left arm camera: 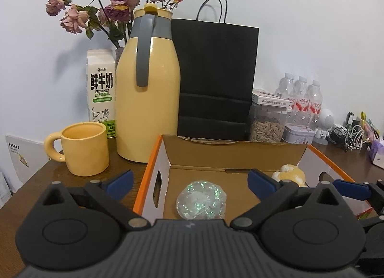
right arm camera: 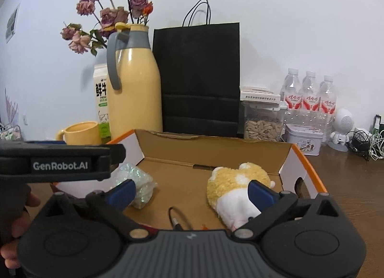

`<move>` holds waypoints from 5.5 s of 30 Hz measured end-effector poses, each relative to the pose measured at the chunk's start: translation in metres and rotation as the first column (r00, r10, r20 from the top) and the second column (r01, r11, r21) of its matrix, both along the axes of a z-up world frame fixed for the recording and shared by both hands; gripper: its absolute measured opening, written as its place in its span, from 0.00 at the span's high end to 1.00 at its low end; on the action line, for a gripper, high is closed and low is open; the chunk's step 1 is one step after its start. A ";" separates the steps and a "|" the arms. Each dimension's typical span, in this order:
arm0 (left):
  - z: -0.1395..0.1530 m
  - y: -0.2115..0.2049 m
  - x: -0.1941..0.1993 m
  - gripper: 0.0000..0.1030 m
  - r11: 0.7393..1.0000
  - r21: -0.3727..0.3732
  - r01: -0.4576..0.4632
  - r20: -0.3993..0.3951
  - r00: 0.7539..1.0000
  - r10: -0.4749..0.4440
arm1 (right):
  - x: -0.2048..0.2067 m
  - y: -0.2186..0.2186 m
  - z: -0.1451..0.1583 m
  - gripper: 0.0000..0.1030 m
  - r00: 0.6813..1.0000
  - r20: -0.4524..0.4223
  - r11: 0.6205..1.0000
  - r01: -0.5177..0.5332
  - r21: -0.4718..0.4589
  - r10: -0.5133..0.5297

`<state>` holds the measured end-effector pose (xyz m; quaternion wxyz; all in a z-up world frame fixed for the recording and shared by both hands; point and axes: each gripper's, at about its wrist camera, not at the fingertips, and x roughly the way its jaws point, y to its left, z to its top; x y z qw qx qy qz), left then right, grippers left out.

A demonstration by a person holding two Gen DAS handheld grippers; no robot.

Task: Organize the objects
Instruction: 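Lower both held items into the cardboard box and open both tools, then move both tools back toward the remaining items on the table, then grasp the navy blue case with the left tool while the right tool grasps the red ornament, then carry both held items into the cardboard box and open both tools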

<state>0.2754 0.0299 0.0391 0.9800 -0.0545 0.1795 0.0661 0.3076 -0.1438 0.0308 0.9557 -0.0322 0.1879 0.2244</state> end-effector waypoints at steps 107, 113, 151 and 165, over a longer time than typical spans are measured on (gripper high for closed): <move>-0.032 0.015 -0.107 0.00 1.000 0.010 0.016 -0.193 0.981 -0.013 | -0.103 -0.107 -0.028 0.67 0.983 -0.081 0.986 0.160 -0.035 -0.162; -0.042 0.012 -0.108 0.00 1.000 -0.012 0.029 -0.291 0.956 -0.031 | -0.108 -0.107 -0.029 0.67 0.987 -0.053 0.989 0.149 -0.026 -0.150; -0.007 0.003 -0.127 0.37 1.000 -0.013 -0.003 -0.199 0.980 0.001 | -0.122 -0.098 -0.023 0.67 0.998 0.024 0.998 0.064 -0.031 -0.063; 0.050 -0.035 -0.050 0.37 0.995 -0.064 0.074 -0.056 0.995 -0.078 | -0.070 -0.062 0.033 0.67 0.991 0.130 0.999 0.031 -0.010 -0.029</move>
